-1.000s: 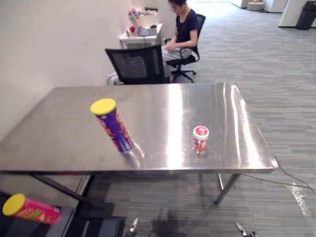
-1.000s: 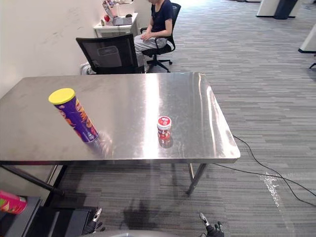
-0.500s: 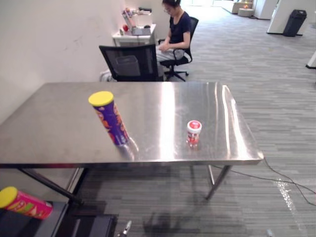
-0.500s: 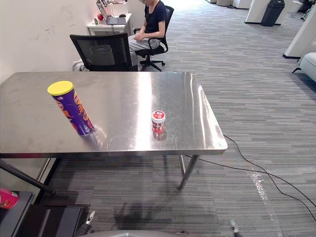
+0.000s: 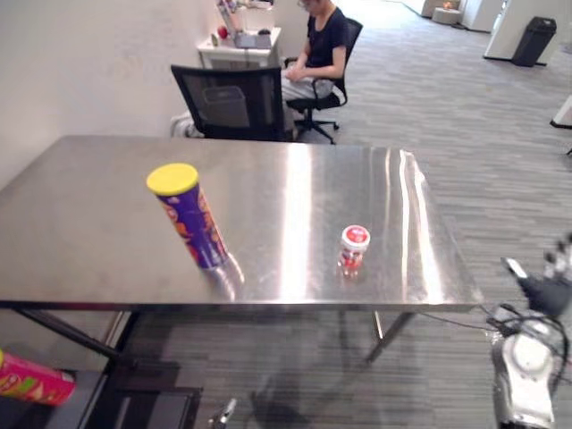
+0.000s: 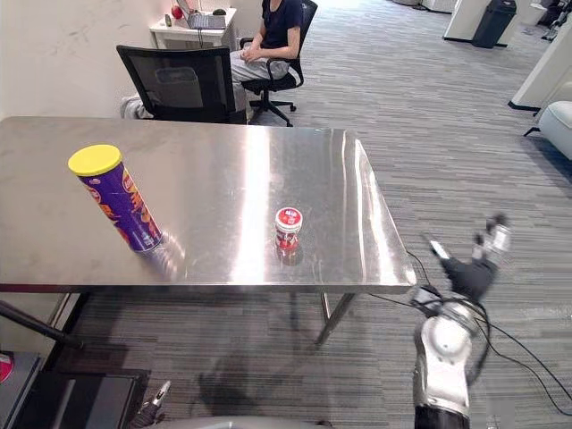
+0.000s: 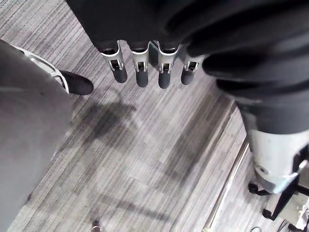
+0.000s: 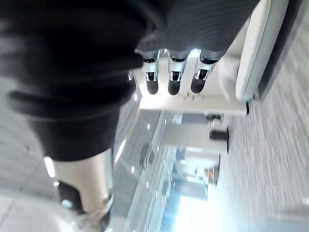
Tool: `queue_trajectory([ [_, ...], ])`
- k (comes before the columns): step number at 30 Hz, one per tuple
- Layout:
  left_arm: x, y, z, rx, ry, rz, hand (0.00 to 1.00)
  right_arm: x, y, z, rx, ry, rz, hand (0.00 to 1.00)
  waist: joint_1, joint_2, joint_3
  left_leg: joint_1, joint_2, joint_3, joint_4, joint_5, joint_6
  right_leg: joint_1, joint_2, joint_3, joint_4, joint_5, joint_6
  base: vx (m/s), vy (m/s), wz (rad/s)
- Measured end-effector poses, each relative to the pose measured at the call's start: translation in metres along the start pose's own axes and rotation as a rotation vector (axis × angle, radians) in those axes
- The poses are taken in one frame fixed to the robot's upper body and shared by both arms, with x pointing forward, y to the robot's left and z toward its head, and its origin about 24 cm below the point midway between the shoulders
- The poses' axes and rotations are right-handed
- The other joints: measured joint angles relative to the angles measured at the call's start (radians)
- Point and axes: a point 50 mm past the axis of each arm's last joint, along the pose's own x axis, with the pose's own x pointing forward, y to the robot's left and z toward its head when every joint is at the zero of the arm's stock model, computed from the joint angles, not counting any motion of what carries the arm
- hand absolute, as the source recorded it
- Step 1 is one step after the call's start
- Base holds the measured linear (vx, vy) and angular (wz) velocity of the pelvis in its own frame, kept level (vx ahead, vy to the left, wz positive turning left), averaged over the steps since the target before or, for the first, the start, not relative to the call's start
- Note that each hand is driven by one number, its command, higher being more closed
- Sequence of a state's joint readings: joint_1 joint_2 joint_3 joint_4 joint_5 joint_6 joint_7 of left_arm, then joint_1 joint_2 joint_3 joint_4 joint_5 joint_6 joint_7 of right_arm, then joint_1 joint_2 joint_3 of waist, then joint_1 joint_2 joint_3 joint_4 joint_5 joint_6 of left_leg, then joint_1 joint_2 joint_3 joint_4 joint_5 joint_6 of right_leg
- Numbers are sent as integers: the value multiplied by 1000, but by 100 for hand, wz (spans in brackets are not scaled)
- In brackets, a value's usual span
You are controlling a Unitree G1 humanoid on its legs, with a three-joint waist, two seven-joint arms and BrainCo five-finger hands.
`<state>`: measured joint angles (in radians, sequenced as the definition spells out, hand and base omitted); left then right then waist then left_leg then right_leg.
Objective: Put the gum and the chips on the shelf.
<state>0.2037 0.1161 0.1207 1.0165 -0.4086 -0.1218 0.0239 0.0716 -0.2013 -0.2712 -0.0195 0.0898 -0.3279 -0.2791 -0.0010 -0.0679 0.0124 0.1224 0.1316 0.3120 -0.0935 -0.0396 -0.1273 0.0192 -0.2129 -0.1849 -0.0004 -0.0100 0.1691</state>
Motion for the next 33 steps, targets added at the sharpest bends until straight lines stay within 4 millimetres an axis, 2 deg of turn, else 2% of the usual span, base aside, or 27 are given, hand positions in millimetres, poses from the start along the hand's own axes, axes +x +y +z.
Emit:
queue_trajectory([
  [4,0,2,0,13,0,12,0,1,23,2,-5,0,340,0,-1,-3,-1,-29,1,-27,62,-31,8,1,-7,-5,0,9,-3,34,7,2],
  [10,0,2,3,50,-10,8,0,-2,45,2,-28,1,610,0,-2,-2,-1,-60,0,-80,88,-43,8,6,-14,-43,1,12,1,-22,-4,14],
  [18,0,4,2,63,-6,13,0,6,62,4,-41,-8,697,0,2,5,1,-90,-11,-133,96,-26,12,9,-22,-84,-11,12,2,-63,-7,14],
  [24,0,5,0,64,4,17,0,11,76,-6,-55,39,728,0,4,11,4,-102,-11,-164,96,-13,11,15,-20,-104,-13,12,2,-29,-12,12],
  [33,0,3,0,78,5,7,0,25,83,-20,-86,97,678,0,22,25,22,-105,-14,-190,94,-7,14,26,-20,-124,-14,12,2,2,-4,6],
])
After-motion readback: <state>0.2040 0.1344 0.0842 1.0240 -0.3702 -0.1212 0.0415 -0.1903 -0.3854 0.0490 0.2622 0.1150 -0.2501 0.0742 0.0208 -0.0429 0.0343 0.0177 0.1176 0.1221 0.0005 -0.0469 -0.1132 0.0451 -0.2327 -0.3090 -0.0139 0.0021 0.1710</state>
